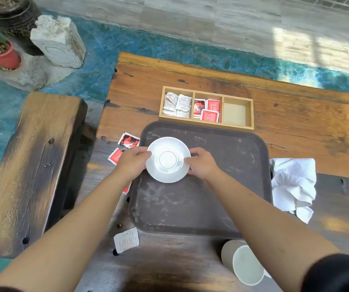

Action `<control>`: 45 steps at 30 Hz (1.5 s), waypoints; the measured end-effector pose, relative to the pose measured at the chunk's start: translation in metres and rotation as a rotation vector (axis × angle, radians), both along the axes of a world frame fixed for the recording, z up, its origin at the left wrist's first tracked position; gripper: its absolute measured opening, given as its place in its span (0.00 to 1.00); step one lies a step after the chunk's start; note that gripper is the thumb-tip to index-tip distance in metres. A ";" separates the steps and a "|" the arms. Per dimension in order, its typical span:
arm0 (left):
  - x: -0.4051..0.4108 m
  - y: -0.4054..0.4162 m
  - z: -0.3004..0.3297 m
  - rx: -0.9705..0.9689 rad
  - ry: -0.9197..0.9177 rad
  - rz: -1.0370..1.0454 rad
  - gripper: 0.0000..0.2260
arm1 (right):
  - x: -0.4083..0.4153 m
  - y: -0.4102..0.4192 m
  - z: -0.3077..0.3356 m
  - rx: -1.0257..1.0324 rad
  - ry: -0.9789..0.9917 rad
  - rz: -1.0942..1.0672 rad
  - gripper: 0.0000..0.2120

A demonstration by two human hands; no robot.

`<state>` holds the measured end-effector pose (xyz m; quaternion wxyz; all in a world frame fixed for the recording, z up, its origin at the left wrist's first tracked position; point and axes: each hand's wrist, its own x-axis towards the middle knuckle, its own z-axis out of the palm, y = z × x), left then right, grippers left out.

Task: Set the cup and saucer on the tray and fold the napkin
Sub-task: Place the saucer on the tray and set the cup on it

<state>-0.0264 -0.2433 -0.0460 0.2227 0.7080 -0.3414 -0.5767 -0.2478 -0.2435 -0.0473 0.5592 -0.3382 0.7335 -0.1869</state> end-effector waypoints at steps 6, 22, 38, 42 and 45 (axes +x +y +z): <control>0.001 -0.009 -0.005 -0.005 -0.031 -0.023 0.27 | 0.002 -0.014 -0.011 0.001 -0.009 -0.020 0.14; -0.007 0.005 -0.005 -0.196 -0.143 -0.137 0.15 | -0.016 0.003 0.002 -0.014 -0.002 0.040 0.21; -0.054 0.125 0.013 -0.380 -0.478 -0.935 0.21 | -0.136 0.154 0.037 -0.011 0.138 -0.050 0.02; -0.070 0.159 0.010 -0.367 -0.561 -1.112 0.28 | -0.161 0.208 0.041 -0.004 0.238 -0.022 0.02; -0.081 0.179 0.006 -0.337 -0.603 -1.227 0.31 | -0.169 0.242 0.044 0.021 0.262 -0.008 0.04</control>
